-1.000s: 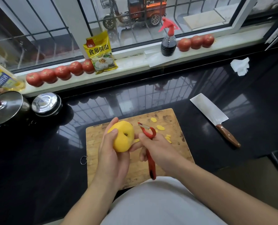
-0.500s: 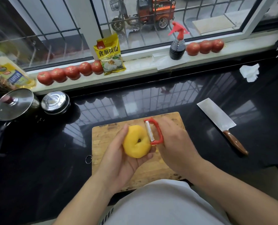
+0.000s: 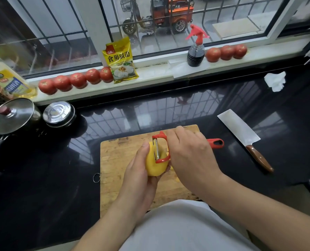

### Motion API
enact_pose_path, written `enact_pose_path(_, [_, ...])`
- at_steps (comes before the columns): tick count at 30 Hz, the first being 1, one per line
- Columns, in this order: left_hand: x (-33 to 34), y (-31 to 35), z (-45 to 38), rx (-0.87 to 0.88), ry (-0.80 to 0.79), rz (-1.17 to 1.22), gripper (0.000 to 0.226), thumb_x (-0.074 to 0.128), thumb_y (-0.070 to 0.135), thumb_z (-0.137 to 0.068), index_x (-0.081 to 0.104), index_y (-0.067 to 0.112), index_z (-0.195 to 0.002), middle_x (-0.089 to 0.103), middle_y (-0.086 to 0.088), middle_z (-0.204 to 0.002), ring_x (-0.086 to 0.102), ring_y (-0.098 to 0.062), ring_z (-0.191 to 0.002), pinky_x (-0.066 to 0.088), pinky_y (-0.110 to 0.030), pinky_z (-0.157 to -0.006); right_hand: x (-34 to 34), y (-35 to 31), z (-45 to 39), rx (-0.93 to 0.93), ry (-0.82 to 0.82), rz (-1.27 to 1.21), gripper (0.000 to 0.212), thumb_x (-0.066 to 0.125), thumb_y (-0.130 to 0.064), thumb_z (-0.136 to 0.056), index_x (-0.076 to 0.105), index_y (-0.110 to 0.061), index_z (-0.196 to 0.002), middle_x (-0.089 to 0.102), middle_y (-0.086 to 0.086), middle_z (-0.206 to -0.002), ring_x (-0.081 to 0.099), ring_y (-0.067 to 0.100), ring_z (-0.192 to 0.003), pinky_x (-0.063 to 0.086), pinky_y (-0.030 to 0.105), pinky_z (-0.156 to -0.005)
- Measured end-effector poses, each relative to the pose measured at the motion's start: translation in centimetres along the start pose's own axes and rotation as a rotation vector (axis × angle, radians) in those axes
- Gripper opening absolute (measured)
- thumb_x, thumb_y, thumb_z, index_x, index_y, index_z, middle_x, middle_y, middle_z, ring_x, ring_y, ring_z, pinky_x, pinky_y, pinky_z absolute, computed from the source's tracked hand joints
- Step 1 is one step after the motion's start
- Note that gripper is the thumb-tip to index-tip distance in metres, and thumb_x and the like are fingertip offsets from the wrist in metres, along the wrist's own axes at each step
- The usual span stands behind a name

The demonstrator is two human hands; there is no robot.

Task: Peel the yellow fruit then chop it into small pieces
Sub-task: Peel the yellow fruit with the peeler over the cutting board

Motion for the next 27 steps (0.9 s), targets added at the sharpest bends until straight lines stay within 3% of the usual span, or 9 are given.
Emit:
enact_pose_path(5, [-0.6,-0.3,-0.1,0.0,0.056,0.038,0.036,0.058,0.039,-0.096,0.079,0.011,-0.103,0.075,-0.019,-0.108,0.068,-0.031,-0.097,0.054,-0.048,-0.089,1.7,0.5,0.0,0.027,-0.047,0.001,0.012,0.064,-0.007,-0.087,0.057,-0.016,-0.091,0.053,0.004,-0.081,0.048,0.023,-0.066,0.044,0.038,-0.06])
enact_pose_path(9, [-1.4,0.4,0.0,0.025,0.094,0.034,0.028,0.059,0.035,-0.099,0.065,0.009,-0.107,0.072,-0.017,-0.096,0.068,-0.037,-0.089,0.06,-0.044,-0.078,3.6,3.3,0.2,0.114,-0.132,0.095,0.022,0.065,0.002,-0.074,0.057,-0.014,-0.086,0.051,0.005,-0.077,0.041,0.023,-0.061,0.031,0.036,-0.055])
enact_pose_path(12, [-2.1,0.3,-0.4,0.007,0.117,0.066,0.026,0.06,0.035,-0.1,0.063,0.01,-0.108,0.068,-0.015,-0.099,0.069,-0.038,-0.093,0.061,-0.045,-0.083,5.0,5.5,0.7,0.188,-0.218,0.171,0.022,0.065,0.001,-0.077,0.057,-0.015,-0.089,0.05,0.004,-0.08,0.036,0.021,-0.062,0.027,0.035,-0.058])
enact_pose_path(15, [-2.6,-0.3,-0.8,-0.063,0.125,0.215,0.021,0.06,0.031,-0.1,0.061,0.011,-0.107,0.062,-0.013,-0.103,0.062,-0.036,-0.101,0.055,-0.052,-0.1,7.0,7.0,1.6,0.226,-0.361,0.225,0.023,0.062,-0.009,-0.088,0.055,-0.015,-0.109,0.055,0.003,-0.096,0.04,0.02,-0.073,0.031,0.034,-0.065])
enact_pose_path(17, [-2.8,-0.9,-1.0,-0.112,0.11,0.293,0.023,0.06,0.032,-0.099,0.061,0.011,-0.107,0.062,-0.012,-0.102,0.06,-0.034,-0.099,0.05,-0.053,-0.106,8.4,7.5,2.5,0.237,-0.471,0.273,0.039,0.062,-0.017,-0.093,0.047,-0.012,-0.13,0.056,0.004,-0.11,0.046,0.02,-0.085,0.035,0.033,-0.072])
enact_pose_path(20, [-2.8,-1.6,-1.2,-0.197,0.07,0.316,0.037,0.059,0.047,-0.097,0.066,0.013,-0.109,0.066,-0.014,-0.102,0.061,-0.032,-0.096,0.053,-0.045,-0.093,9.7,7.3,3.3,0.196,-0.526,0.343,0.08,0.064,-0.023,-0.094,0.019,-0.002,-0.156,0.051,0.008,-0.123,0.052,0.024,-0.104,0.041,0.037,-0.086])
enact_pose_path(21, [-2.8,-1.7,-1.3,-0.219,0.054,0.304,0.044,0.058,0.053,-0.098,0.067,0.013,-0.112,0.067,-0.015,-0.104,0.061,-0.032,-0.098,0.053,-0.042,-0.087,10.2,7.2,3.4,0.18,-0.557,0.381,0.083,0.063,-0.024,-0.095,0.014,0.0,-0.158,0.051,0.009,-0.125,0.052,0.025,-0.107,0.04,0.037,-0.088])
enact_pose_path(24, [-2.3,-2.1,-1.4,-0.243,0.001,0.253,0.054,0.051,0.058,-0.098,0.066,0.011,-0.123,0.073,-0.018,-0.11,0.062,-0.034,-0.106,0.052,-0.038,-0.083,11.5,7.9,4.0,0.225,-0.695,0.434,0.053,0.055,-0.026,-0.099,0.039,-0.005,-0.145,0.059,0.006,-0.117,0.056,0.023,-0.102,0.038,0.035,-0.081])
enact_pose_path(27, [-1.8,-1.8,-1.3,-0.243,-0.062,0.25,0.048,0.051,0.044,-0.098,0.062,0.007,-0.127,0.073,-0.021,-0.117,0.063,-0.039,-0.116,0.047,-0.046,-0.101,11.6,9.3,4.9,0.325,-0.792,0.398,0.04,0.059,-0.019,-0.096,0.049,-0.008,-0.133,0.065,0.002,-0.105,0.062,0.02,-0.092,0.037,0.032,-0.07])
Point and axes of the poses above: each hand's wrist, its own z-axis away from the middle knuckle, its own x-axis out of the palm, y = z × x, the point moved 9 cm from there along -z, towards the middle knuckle
